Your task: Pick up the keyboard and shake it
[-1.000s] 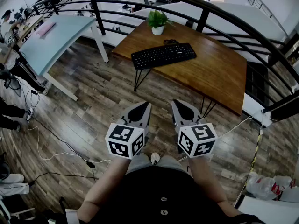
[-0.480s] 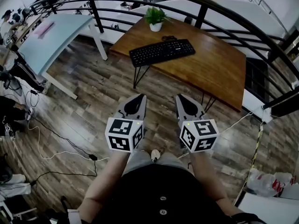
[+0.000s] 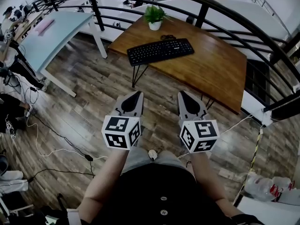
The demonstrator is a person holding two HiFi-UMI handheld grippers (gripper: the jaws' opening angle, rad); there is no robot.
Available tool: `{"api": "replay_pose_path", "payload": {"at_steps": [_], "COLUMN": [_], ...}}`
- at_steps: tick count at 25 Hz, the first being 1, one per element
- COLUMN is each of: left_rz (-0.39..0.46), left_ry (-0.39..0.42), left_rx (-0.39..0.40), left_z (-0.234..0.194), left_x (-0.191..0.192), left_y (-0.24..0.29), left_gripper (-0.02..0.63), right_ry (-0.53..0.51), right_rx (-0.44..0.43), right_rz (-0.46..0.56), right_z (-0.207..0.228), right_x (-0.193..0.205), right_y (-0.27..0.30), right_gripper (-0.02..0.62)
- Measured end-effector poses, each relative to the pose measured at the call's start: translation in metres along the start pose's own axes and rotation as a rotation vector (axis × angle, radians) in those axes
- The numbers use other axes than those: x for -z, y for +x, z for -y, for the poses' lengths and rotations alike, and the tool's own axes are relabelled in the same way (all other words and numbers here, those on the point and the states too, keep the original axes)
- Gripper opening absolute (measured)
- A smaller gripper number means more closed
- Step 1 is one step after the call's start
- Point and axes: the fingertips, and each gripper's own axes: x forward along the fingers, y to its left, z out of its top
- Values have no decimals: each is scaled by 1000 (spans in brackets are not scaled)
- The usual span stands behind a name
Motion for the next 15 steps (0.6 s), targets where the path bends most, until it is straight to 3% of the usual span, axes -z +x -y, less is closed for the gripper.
{"api": "replay_pose_path", "payload": {"at_steps": [5, 15], "left_rz": [-2, -24], "left_ry": [-12, -44], "left_rx": [-20, 54], "left_z": [6, -12], "left_x": [5, -1], "left_y": [10, 64], "left_gripper": [17, 17], "right_ry": [-24, -1], "right_rx": [-21, 1], "right_rz": [-17, -54], "right_z": [5, 33], "right_x": [7, 14], "right_y": [4, 53], "right_gripper": [28, 28]}}
